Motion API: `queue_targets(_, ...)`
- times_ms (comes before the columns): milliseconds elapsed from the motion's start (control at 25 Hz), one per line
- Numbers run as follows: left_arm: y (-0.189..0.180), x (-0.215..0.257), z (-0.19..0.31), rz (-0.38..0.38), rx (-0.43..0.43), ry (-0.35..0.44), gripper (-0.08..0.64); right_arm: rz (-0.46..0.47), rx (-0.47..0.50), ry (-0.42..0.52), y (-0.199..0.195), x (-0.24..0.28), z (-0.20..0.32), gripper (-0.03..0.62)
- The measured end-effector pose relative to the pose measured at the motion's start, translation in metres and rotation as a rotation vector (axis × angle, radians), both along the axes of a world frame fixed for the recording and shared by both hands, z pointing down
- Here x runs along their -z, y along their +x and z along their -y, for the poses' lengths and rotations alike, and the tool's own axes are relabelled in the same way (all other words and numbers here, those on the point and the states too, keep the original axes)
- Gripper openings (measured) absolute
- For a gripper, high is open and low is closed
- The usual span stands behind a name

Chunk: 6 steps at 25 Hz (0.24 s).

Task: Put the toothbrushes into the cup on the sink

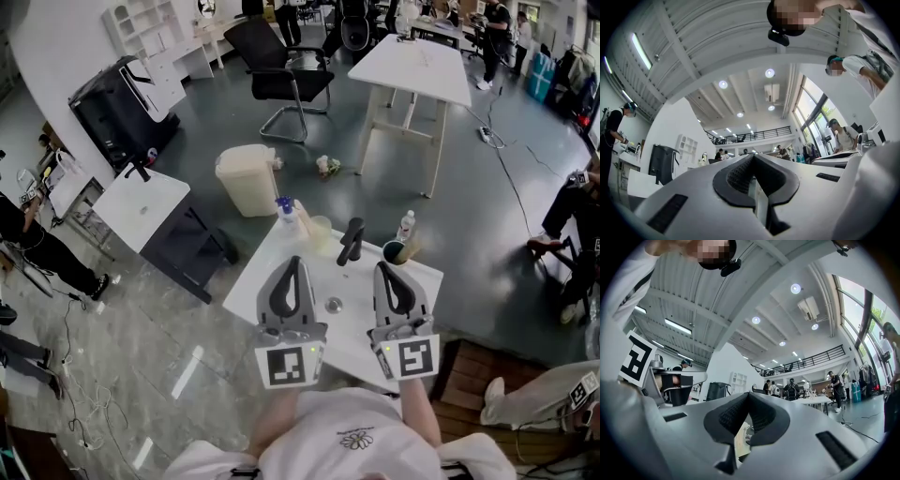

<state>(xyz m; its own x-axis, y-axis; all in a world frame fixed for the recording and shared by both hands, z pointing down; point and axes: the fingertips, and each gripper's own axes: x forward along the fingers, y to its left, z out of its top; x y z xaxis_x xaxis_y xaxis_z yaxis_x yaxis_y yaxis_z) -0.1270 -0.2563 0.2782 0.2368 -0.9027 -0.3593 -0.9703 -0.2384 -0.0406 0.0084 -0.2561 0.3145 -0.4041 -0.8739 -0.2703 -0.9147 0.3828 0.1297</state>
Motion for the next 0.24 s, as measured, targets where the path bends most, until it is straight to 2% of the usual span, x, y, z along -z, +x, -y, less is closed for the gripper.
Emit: queue_targets(240,-0.0051,0.0035,-0.0013,-0.001,0.004,0.006,0.015,-0.015,-0.01,0.005,-0.0022,-0.0009,0.001,0.012)
